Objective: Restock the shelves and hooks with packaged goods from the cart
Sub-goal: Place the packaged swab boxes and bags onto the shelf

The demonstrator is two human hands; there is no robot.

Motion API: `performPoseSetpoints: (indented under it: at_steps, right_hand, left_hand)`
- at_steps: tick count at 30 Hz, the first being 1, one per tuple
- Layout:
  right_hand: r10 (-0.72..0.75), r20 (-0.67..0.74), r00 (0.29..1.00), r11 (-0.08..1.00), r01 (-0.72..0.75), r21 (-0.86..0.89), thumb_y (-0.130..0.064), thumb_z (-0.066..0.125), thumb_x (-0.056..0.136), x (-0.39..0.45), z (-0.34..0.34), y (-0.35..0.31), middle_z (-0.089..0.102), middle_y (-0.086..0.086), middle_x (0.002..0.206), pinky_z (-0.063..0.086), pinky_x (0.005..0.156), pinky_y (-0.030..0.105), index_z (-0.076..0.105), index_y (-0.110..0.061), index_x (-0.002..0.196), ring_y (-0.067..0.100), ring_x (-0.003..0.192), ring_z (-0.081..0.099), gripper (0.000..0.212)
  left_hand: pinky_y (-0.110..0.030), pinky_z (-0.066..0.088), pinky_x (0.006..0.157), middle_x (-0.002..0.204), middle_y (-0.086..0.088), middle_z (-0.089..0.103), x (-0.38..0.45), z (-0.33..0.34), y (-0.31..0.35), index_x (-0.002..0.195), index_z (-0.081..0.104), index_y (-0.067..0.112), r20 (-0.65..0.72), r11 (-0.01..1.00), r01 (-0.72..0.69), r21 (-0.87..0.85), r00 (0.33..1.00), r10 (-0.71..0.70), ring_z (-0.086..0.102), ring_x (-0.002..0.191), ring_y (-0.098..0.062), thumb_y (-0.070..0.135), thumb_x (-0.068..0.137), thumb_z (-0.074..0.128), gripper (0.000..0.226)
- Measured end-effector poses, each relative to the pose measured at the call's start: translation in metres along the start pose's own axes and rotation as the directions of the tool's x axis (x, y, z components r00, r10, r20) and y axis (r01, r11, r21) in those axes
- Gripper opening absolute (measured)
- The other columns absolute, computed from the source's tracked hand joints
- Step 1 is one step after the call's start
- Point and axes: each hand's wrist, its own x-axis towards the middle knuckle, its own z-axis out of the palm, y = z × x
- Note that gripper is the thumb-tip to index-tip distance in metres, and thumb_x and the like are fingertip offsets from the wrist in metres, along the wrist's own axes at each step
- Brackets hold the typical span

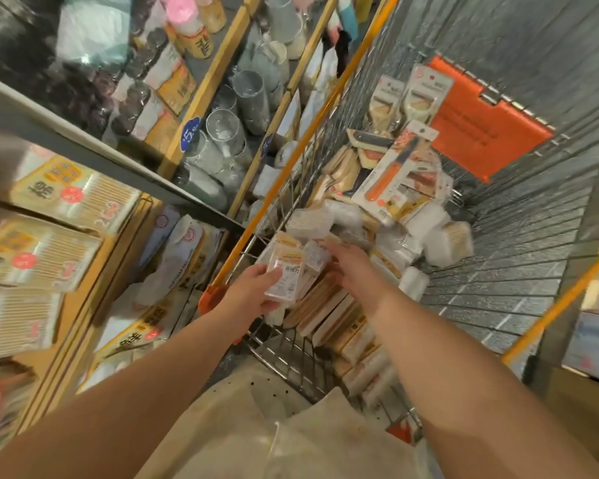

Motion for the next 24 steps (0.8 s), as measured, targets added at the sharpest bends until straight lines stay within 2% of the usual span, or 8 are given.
performPoseSetpoints:
  at_steps: [3,5,7,11,17,19,22,24]
  right_hand:
    - [0.020,-0.076,0.997,0.998,-0.024,-0.055,-0.042,0.075,0.082,0.022,0.013,0.005,0.065,0.004,0.110,0.052,0.070,0.032,0.062,-0.017,0.115,0.021,0.093,0.063,0.043]
    - [0.029,-0.096,0.995,0.995,-0.038,-0.092,-0.054,0.084,0.055,0.036,0.011,0.008,0.061,0.008,0.129,0.053,0.094,0.042,0.058,-0.013,0.129,0.028,0.110,0.061,0.089]
    - [0.016,-0.095,0.995,0.993,-0.027,-0.119,-0.059,0.084,0.039,0.048,0.005,0.013,0.056,0.010,0.137,0.050,0.100,0.044,0.053,-0.011,0.136,0.030,0.117,0.058,0.113]
    - [0.024,-0.104,0.994,0.996,-0.032,-0.078,-0.036,0.083,0.075,0.036,0.004,0.008,0.061,0.009,0.128,0.052,0.093,0.040,0.053,-0.009,0.132,0.029,0.110,0.061,0.071]
    - [-0.138,-0.010,0.990,0.984,0.139,0.115,-0.031,0.079,0.078,-0.013,-0.020,0.002,0.070,0.017,0.112,0.053,0.087,0.046,0.063,-0.014,0.111,0.032,0.097,0.067,0.040]
    - [-0.200,0.055,0.978,0.967,0.188,0.173,-0.035,0.077,0.075,-0.034,-0.030,-0.002,0.072,0.015,0.104,0.051,0.086,0.048,0.068,-0.015,0.102,0.034,0.096,0.066,0.035]
    - [-0.233,0.119,0.965,0.952,0.202,0.228,-0.021,0.069,0.088,-0.061,-0.034,-0.008,0.072,0.010,0.094,0.055,0.076,0.038,0.067,-0.012,0.099,0.029,0.088,0.068,0.015]
    - [-0.245,0.155,0.957,0.954,0.211,0.211,-0.013,0.063,0.092,-0.078,-0.028,-0.009,0.071,0.006,0.086,0.054,0.070,0.035,0.064,-0.012,0.091,0.023,0.080,0.067,0.002]
  left_hand:
    - [-0.040,0.055,0.091,0.112,-0.006,0.070,0.005,-0.004,0.001,0.124,0.054,0.019,-0.039,1.000,0.006,-0.004,0.999,-0.006,0.068,0.104,-0.022,0.024,0.095,0.061,0.030]
    - [-0.041,0.055,0.092,0.112,-0.006,0.071,0.007,-0.004,0.001,0.126,0.055,0.019,-0.047,1.000,0.021,-0.004,0.999,-0.022,0.068,0.103,-0.022,0.025,0.095,0.062,0.033]
    - [-0.037,0.057,0.085,0.112,-0.006,0.071,0.007,-0.002,0.001,0.126,0.055,0.020,-0.049,0.999,0.035,-0.002,0.998,-0.035,0.069,0.102,-0.021,0.025,0.094,0.063,0.034]
    - [-0.035,0.057,0.082,0.111,-0.006,0.071,0.002,0.001,0.004,0.125,0.054,0.020,-0.025,0.999,0.025,-0.024,0.999,-0.026,0.070,0.100,-0.020,0.022,0.094,0.062,0.033]
    - [-0.047,0.050,0.099,0.110,-0.009,0.068,-0.007,0.005,0.011,0.120,0.053,0.016,-0.039,0.993,-0.003,-0.120,0.999,-0.002,0.066,0.104,-0.024,0.019,0.095,0.060,0.027]
    - [-0.045,0.052,0.093,0.116,-0.010,0.068,-0.012,0.007,0.013,0.126,0.054,0.014,-0.032,0.986,-0.015,-0.165,0.999,0.009,0.065,0.107,-0.026,0.021,0.094,0.061,0.033]
    - [-0.042,0.055,0.083,0.122,-0.011,0.065,-0.020,0.013,0.014,0.131,0.053,0.019,-0.003,0.977,-0.047,-0.210,0.999,0.048,0.064,0.110,-0.029,0.025,0.094,0.062,0.038]
    - [-0.042,0.056,0.082,0.122,-0.010,0.064,-0.027,0.021,0.014,0.124,0.055,0.023,0.057,0.973,-0.082,-0.216,0.994,0.097,0.063,0.111,-0.029,0.027,0.096,0.059,0.028]
